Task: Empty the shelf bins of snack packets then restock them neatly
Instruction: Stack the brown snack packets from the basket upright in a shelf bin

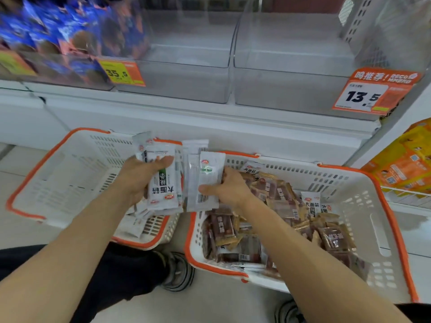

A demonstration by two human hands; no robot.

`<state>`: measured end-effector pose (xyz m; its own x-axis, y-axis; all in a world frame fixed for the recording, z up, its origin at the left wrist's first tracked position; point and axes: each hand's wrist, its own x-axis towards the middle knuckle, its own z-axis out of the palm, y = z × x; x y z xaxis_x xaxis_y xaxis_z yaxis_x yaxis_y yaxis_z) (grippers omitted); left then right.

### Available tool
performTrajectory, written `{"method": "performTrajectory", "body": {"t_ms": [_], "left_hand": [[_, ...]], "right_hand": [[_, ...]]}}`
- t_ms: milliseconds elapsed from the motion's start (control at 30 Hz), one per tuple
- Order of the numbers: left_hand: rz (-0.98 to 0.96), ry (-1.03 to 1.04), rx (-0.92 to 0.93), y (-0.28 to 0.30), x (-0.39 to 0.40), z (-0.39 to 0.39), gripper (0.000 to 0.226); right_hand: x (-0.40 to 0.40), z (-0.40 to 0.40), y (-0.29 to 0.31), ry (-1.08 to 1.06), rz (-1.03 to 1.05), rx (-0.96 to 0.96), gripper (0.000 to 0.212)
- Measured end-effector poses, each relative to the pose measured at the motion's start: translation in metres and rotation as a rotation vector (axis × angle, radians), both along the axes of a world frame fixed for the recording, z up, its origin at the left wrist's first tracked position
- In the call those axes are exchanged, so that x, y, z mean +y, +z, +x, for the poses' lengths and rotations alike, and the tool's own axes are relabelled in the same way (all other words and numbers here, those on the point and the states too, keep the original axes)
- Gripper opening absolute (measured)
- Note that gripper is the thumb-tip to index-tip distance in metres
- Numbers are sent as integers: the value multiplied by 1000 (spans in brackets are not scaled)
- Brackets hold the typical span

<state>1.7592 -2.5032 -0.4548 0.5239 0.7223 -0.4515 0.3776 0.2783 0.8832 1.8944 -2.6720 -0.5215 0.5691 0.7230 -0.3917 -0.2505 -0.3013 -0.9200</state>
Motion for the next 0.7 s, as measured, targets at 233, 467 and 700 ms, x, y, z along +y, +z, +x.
{"method": "performTrajectory", "body": {"t_ms": [233,467,700], "left_hand": [[201,173,126,-6,71,-64,17],[177,101,264,-47,92,-83,40],[433,-270,348,-43,32,-41,2]], "right_hand": [[68,-45,-7,109,119,19,34],[87,-54,-3,358,28,-365,63],[37,-7,-19,197,-104,-599,18]]}}
